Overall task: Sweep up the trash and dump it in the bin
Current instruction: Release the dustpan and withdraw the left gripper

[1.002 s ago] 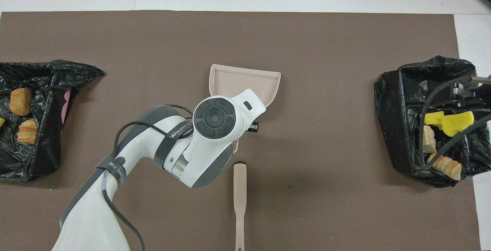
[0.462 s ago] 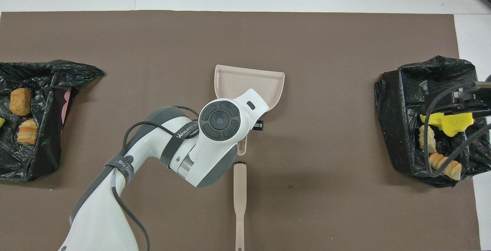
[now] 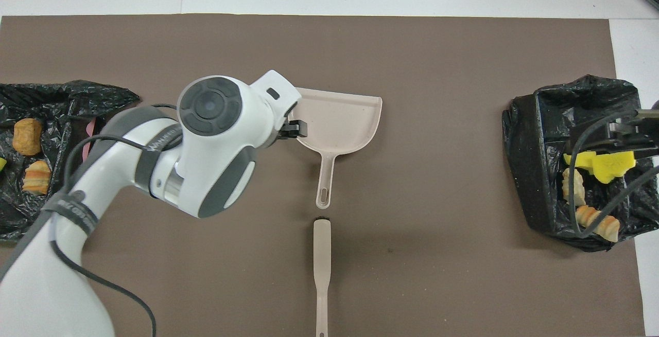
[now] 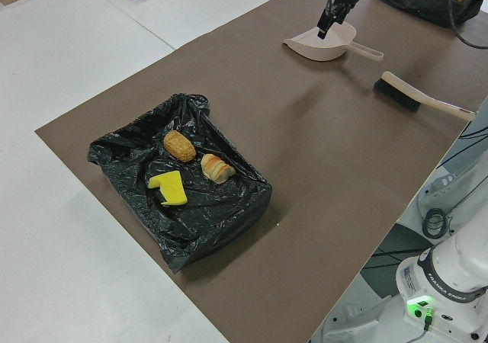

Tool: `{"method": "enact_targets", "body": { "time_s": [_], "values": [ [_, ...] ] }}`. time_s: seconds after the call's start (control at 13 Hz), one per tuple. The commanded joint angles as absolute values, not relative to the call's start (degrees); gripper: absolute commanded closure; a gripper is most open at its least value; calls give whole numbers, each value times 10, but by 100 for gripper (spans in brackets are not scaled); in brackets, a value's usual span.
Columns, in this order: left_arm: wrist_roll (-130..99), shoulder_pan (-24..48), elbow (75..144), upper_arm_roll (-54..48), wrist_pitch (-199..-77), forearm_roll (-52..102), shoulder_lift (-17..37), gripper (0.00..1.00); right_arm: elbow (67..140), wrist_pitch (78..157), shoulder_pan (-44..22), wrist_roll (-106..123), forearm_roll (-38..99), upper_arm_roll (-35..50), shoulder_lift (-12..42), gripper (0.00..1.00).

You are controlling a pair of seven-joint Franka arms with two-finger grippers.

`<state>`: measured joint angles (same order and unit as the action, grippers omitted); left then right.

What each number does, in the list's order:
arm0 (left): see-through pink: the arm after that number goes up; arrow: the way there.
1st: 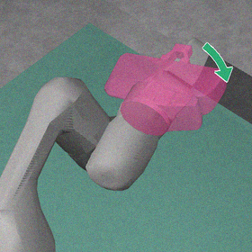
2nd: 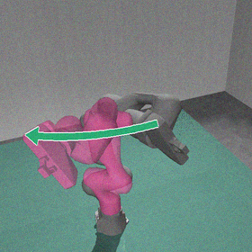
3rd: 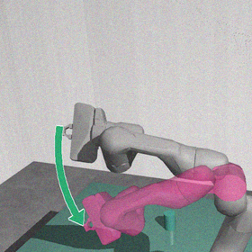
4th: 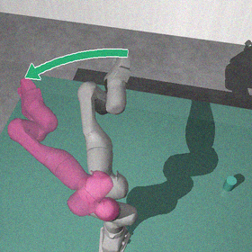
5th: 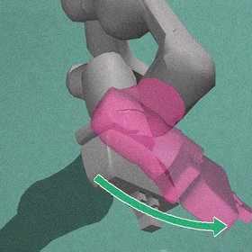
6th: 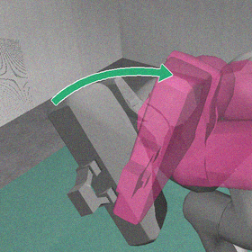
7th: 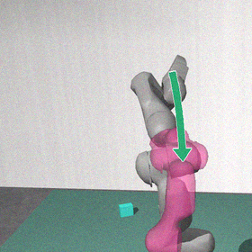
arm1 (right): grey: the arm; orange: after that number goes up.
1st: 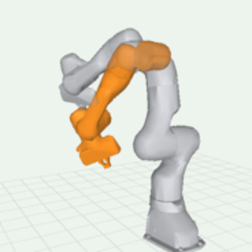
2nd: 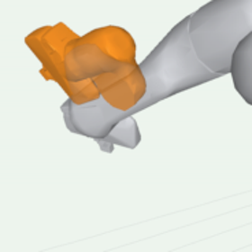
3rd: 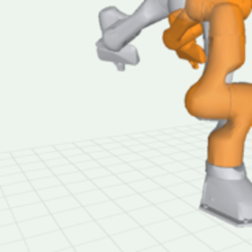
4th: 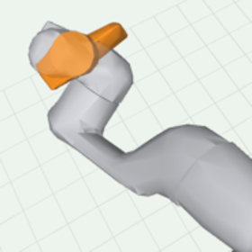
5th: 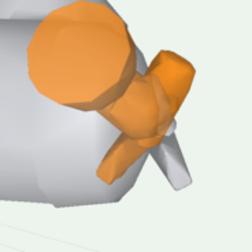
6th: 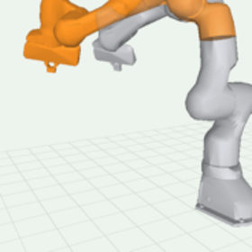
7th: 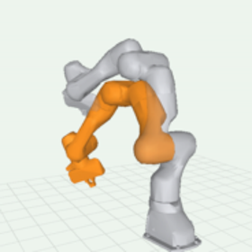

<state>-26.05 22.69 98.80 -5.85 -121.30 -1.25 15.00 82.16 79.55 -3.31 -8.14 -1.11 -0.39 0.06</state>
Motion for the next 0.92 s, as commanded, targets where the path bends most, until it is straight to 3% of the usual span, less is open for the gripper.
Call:
{"method": "enact_targets", "body": {
  "time_s": [0.0, 0.31, 0.85],
  "values": [
    [-166, 170, 956, -65, -1151, -2, 142, 0, 823, 796, -28, -65, -1, -4, 0, 0],
    [-54, 89, 954, -62, -1086, 30, 87, 0, 823, 796, -28, -65, -1, -4, 0, 0],
    [54, 17, 955, -54, -995, 24, -3, 0, 823, 796, -27, -65, -1, -4, 0, 0]
  ]
}}
